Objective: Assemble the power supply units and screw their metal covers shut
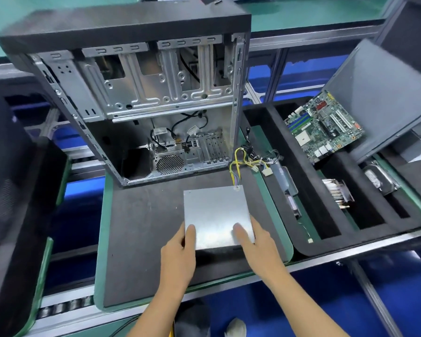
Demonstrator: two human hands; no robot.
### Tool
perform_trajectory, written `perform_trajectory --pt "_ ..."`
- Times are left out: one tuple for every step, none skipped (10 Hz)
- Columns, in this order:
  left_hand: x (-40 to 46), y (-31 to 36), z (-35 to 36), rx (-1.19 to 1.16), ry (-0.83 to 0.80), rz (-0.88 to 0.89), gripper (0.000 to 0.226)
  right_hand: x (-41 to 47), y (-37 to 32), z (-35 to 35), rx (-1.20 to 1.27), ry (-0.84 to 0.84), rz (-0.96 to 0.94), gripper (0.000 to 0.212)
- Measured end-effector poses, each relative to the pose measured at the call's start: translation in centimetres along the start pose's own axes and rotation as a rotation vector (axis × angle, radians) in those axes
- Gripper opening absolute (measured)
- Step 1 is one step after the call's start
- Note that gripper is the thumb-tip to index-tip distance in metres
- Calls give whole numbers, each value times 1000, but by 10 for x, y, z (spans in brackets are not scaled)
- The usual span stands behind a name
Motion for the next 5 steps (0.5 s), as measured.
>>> perform_trajectory --pt "1 3 0 13 1 8 31 4 -9 2 -18 49 -85 42" --pt "7 15 0 5 -13 13 35 16 -15 3 22 26 -112 41" --pt "17 21 -5 -3 14 -5 45 35 -24 9 -16 -25 -87 37" --pt "30 20 -13 23 57 -26 46 52 -30 14 -49 -32 -117 33" --pt "33 15 -19 0 58 -51 44 57 -20 14 -79 -2 -104 33"
Point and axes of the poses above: each hand's wrist, its own x-axis towards the middle knuckle, its own z-axis out of the palm, y = z × x, the point moved 9 cm from there along x, towards the middle knuckle, and after that the axes turned 4 degrees about x, right-handed, at the moved point
